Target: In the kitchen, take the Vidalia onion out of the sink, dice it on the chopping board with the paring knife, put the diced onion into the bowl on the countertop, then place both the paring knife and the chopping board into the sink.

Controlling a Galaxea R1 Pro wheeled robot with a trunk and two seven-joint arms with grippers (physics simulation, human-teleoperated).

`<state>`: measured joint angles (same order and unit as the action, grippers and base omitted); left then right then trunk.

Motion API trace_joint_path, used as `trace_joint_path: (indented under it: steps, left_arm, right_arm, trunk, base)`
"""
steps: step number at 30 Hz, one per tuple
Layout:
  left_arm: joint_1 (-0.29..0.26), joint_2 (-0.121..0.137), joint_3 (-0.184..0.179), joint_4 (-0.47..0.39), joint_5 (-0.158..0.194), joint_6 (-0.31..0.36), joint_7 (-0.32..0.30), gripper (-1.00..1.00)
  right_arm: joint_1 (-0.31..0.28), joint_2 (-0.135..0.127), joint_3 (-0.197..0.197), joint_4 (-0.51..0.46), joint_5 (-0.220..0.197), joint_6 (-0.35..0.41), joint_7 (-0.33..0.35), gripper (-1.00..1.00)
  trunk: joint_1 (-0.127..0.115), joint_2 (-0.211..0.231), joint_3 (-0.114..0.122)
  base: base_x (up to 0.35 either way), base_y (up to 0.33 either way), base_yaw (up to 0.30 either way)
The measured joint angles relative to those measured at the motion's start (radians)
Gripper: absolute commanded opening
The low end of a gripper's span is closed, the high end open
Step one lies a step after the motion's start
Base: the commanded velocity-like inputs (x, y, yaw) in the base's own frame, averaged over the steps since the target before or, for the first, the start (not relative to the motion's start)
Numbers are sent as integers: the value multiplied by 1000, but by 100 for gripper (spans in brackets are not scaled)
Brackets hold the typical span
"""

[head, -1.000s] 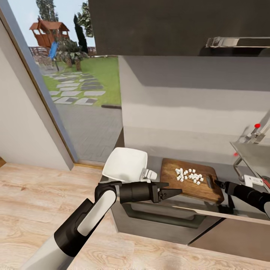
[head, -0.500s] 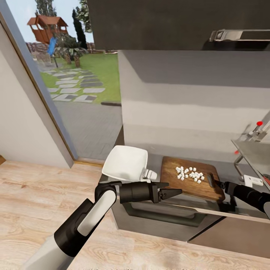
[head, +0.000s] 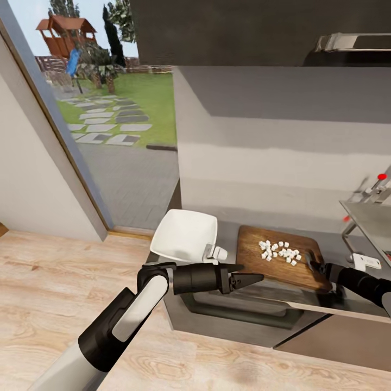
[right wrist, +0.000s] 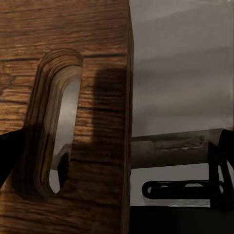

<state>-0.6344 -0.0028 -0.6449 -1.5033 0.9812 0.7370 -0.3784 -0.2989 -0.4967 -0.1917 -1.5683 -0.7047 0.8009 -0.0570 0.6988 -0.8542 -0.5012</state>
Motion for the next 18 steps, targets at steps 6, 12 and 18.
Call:
trace_joint_path:
  steps: [6, 12, 18]
  left_arm:
    - [0, 0, 0, 0, 0, 1, 0, 100]
    - [0, 0, 0, 0, 0, 1, 0, 100]
    - [0, 0, 0, 0, 0, 2, 0, 100]
  right_arm:
    - [0, 0, 0, 0, 0, 0, 0, 100]
    - [0, 0, -1, 0, 0, 0, 0, 100]
    - [-1, 0, -1, -1, 8, -1, 2, 100]
  trunk:
    - [0, 0, -4]
    - [0, 0, -9]
    - [0, 0, -13]
  base:
    - [209, -56, 0]
    - [66, -30, 0]
    - [5, -2, 0]
